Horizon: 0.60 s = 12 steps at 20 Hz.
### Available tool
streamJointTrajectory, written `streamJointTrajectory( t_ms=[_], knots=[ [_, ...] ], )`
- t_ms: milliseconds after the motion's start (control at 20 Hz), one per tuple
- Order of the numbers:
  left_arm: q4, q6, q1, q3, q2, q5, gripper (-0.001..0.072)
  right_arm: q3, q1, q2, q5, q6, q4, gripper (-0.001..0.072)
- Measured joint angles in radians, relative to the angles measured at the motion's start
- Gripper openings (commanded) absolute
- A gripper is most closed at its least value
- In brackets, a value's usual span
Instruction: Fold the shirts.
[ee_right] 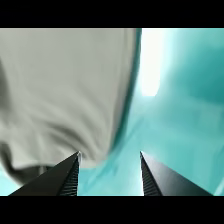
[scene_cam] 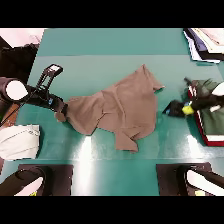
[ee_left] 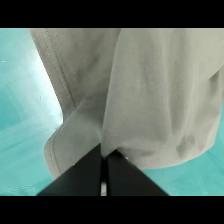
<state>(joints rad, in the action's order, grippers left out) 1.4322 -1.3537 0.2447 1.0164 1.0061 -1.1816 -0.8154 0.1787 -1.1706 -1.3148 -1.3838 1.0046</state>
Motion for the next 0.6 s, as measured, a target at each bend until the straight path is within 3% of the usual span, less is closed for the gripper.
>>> streamJointTrajectory(
  t_ms=[350, 400, 450, 600],
  knots=[
    [0.000, -0.002, 0.000, 0.000, 0.000, -0.008, 0.0023, 0.203, -0.109, 0.023, 0.148, 0.020, -0.117, 0.0425],
    [0.000, -0.002, 0.000, 0.000, 0.000, -0.008, 0.0023, 0.211, -0.126, 0.023, 0.166, 0.021, -0.124, 0.0303],
    [0.000, -0.003, 0.000, 0.000, 0.000, -0.010, 0.0023, 0.216, -0.140, 0.024, 0.179, 0.021, -0.130, 0.0046],
    [0.000, -0.006, 0.000, 0.001, 0.000, -0.018, 0.0023, 0.221, -0.180, 0.029, 0.206, 0.023, -0.139, 0.0025]
  ],
)
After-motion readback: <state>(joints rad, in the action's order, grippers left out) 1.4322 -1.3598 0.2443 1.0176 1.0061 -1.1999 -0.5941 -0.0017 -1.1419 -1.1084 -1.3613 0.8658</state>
